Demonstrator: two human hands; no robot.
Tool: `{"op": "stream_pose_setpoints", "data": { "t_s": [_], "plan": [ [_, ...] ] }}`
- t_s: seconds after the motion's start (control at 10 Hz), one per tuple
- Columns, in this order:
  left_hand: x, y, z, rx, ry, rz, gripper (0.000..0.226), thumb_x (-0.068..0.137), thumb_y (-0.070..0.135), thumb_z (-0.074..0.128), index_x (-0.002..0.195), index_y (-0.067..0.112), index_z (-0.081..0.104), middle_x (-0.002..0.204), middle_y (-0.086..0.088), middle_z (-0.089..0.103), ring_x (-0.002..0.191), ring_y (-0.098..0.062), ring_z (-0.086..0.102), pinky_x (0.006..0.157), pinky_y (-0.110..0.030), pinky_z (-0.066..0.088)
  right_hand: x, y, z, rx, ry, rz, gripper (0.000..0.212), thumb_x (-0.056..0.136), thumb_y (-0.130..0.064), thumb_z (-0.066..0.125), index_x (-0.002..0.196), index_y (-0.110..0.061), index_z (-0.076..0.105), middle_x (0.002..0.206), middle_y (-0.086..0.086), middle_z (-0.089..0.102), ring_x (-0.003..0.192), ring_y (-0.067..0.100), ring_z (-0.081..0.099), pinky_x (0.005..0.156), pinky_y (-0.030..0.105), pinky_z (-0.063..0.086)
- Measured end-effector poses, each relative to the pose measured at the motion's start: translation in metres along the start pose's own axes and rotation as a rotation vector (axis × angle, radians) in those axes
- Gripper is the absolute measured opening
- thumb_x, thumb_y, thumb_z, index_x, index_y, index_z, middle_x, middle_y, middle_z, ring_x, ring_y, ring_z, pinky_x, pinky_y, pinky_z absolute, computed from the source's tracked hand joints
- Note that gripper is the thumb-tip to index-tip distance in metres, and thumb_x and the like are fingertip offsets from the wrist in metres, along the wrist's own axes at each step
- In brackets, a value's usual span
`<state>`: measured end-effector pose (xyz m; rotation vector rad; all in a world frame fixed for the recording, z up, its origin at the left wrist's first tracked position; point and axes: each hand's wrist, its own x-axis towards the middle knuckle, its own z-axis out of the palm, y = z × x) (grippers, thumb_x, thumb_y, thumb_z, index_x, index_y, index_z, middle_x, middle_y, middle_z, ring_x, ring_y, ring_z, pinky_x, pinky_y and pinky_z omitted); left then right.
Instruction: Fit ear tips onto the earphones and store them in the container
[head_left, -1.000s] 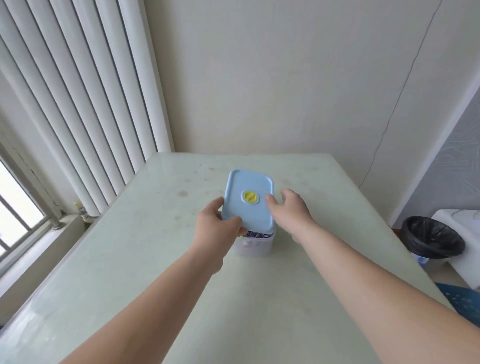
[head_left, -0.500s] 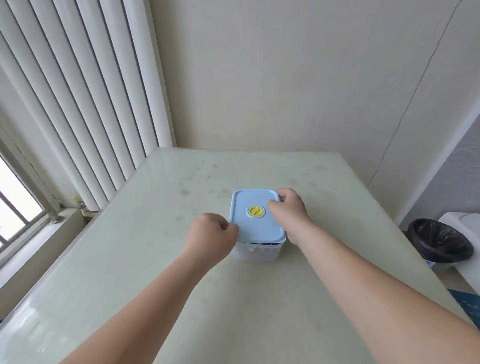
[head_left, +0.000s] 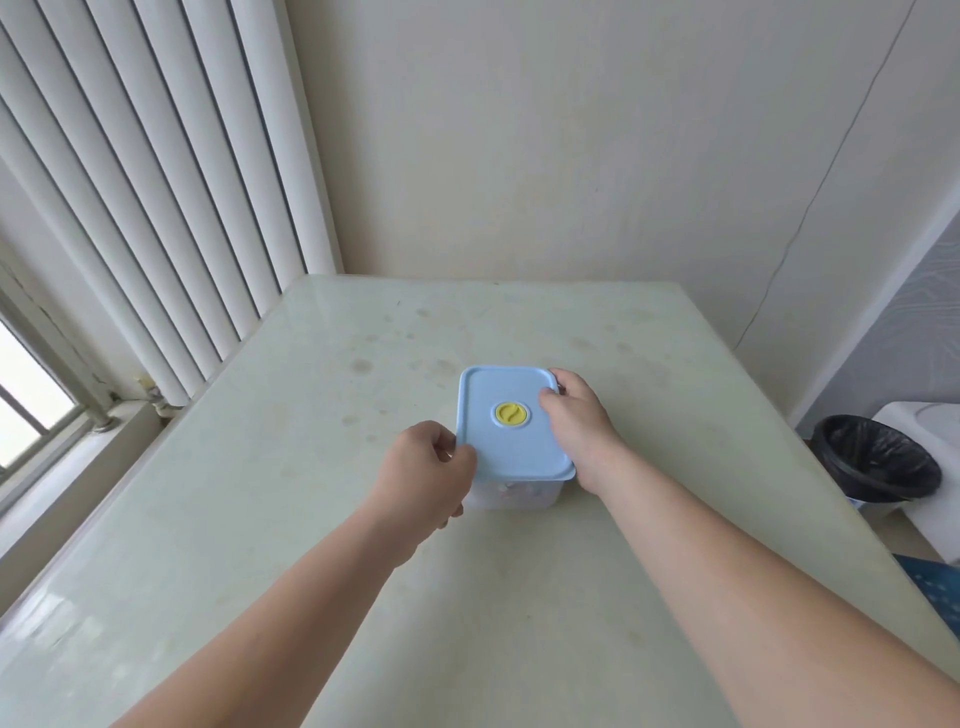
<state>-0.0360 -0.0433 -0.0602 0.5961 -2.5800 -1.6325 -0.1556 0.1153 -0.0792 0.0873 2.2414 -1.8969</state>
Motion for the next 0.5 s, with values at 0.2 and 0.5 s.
{"op": "stream_pose_setpoints", "data": {
  "t_s": [0.2,0.5],
  "plan": [
    [0.011,0.002,0.001,-0.014,0.021,-0.009,0.018,0.094,0.020,0.052,0.100,0.005,0.059,0.079,-0.011,0.067,0.049,-0.018,0.060,0.052,-0.031,0.044,0.003,-0.006,0.005,0.024,0.018,-0.029,0.017,0.087,-0.019,0.046,0.095,-0.008,0.056,0.081,0.001,0.053,0.071,0.021,0.047,0.066,0.032,0.040],
    [0.012,0.004,-0.006,0.097,0.051,-0.007,0.033,0.090,0.041,0.061,0.108,0.013,0.061,0.078,-0.004,0.070,0.059,-0.021,0.065,0.054,-0.026,0.046,-0.017,-0.036,-0.021,0.128,0.325,-0.152,0.047,0.094,-0.032,0.069,0.136,-0.012,0.058,0.124,0.000,0.064,0.109,0.017,0.060,0.091,0.032,0.047]
  ]
}}
